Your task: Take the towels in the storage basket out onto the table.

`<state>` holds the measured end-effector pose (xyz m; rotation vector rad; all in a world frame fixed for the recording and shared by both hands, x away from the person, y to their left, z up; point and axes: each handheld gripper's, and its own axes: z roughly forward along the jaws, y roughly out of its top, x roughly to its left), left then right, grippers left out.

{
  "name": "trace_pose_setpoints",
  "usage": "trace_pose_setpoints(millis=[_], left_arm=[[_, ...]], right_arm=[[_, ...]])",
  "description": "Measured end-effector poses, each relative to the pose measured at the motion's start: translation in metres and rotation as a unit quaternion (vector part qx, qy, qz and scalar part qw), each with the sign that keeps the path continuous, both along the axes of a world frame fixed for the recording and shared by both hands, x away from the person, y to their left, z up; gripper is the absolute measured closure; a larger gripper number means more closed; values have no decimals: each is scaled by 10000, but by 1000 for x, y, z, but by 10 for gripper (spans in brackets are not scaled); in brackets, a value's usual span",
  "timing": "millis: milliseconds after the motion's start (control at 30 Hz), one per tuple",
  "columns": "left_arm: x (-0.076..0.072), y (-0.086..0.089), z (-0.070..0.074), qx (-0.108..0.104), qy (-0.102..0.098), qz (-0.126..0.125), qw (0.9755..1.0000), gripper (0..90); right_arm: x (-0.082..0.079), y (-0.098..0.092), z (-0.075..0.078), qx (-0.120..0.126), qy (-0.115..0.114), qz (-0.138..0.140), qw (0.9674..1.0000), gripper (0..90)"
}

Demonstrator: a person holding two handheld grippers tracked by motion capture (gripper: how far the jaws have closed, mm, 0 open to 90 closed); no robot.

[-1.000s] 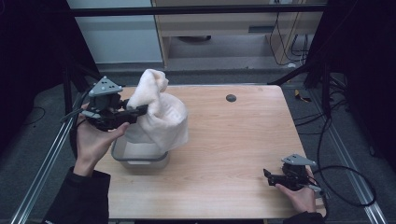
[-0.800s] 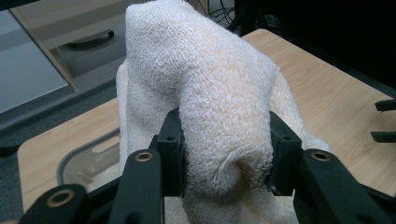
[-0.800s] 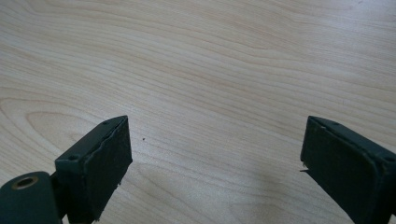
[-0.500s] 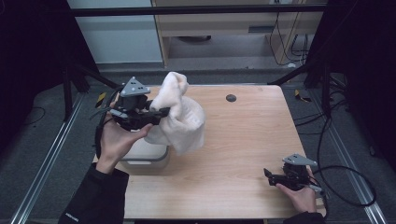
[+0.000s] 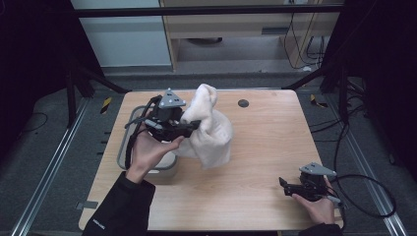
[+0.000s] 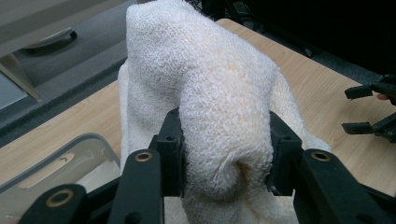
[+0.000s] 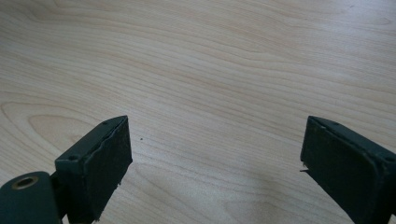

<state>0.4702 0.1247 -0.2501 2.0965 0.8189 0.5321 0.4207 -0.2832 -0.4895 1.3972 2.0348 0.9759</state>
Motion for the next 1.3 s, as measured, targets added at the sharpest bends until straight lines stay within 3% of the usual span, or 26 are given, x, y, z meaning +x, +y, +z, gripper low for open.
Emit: trace_pose_setpoints(millis=[267, 600, 1300], left_arm=[[4, -20, -19, 62, 99, -137, 9998, 574], [12, -33, -45, 114, 304, -198, 9993, 573], [22, -66, -91, 120, 540, -467, 9974, 568]], right_arm=[[0, -1, 0, -42, -47, 21, 10000, 88], [0, -1, 0, -57, -45, 15, 10000, 88], [0, -1, -1, -125, -71, 29, 9999, 87]])
